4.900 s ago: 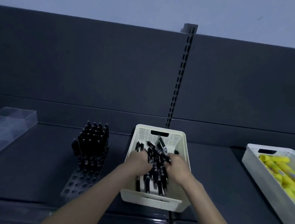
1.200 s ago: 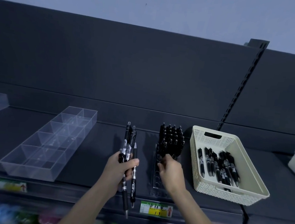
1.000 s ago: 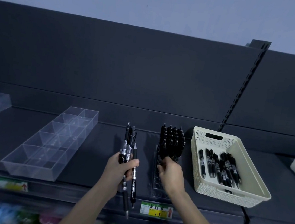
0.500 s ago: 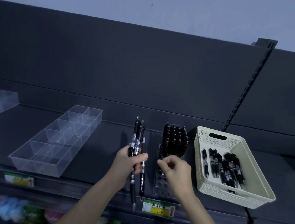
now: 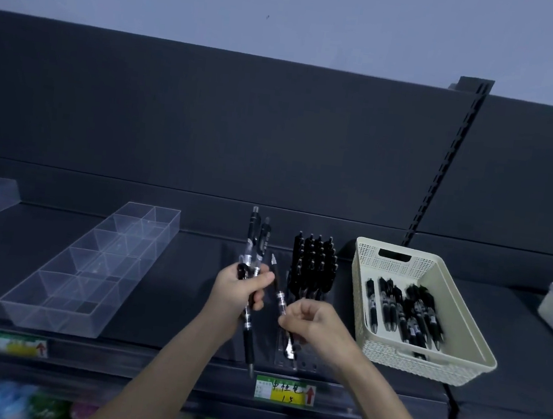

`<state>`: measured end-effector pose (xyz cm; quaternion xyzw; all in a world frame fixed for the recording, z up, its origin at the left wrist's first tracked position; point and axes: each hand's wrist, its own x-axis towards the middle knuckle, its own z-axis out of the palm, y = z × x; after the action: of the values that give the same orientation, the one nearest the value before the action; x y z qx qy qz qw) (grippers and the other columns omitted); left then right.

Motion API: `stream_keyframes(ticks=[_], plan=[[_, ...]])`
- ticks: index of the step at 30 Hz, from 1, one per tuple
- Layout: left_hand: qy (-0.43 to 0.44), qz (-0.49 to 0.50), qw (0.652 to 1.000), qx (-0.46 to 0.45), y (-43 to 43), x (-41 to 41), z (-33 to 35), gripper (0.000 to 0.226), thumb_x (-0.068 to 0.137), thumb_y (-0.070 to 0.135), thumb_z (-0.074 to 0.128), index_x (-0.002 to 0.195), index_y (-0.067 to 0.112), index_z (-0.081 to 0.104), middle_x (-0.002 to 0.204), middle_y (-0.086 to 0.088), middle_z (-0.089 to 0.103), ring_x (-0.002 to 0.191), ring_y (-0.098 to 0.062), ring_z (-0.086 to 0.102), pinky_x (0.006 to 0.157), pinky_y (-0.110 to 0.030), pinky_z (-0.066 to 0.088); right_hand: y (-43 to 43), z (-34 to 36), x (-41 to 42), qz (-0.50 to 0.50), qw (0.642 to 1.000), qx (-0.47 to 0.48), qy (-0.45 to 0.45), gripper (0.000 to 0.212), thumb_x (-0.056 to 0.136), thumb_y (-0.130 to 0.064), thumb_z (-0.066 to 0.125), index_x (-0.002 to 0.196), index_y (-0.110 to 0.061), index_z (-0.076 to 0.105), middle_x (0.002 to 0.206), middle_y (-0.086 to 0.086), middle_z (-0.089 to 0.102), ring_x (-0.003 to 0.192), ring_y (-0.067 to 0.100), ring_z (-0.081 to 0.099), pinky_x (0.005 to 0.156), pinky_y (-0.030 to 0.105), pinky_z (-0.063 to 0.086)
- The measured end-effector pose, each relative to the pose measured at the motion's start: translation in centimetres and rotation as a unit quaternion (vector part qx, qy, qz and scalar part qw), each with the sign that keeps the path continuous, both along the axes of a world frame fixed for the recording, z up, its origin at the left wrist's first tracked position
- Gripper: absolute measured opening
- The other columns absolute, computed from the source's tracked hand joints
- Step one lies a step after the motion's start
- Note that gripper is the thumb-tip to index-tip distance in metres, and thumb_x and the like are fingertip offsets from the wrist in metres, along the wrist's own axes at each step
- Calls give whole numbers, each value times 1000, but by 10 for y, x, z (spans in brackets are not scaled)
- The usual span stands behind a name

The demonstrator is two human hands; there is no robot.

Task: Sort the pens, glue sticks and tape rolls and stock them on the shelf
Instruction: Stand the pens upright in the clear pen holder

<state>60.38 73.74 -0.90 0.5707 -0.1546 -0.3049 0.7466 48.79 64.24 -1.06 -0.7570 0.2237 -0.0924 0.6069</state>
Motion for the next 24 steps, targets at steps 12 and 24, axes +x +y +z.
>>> stream_keyframes(ticks=[12,24], plan=[[-14,-20,995,95,10,-2,-20,17,79,-10,62,82,5,54,62,-8,52,46,-12,46,40,-20,39,-27,7,-14,-172,917,332,-139,3,79,3,62,80,0,60,67,8,63,54,13,61,48,17,52],[-37,-36,991,126,17,-6,-23,13,94,16,50,85,8,53,61,-1,51,47,-11,41,42,-22,34,-29,21,-8,-212,943,-245,-77,19,95,-11,48,114,-12,52,96,11,67,92,27,63,81,31,47]])
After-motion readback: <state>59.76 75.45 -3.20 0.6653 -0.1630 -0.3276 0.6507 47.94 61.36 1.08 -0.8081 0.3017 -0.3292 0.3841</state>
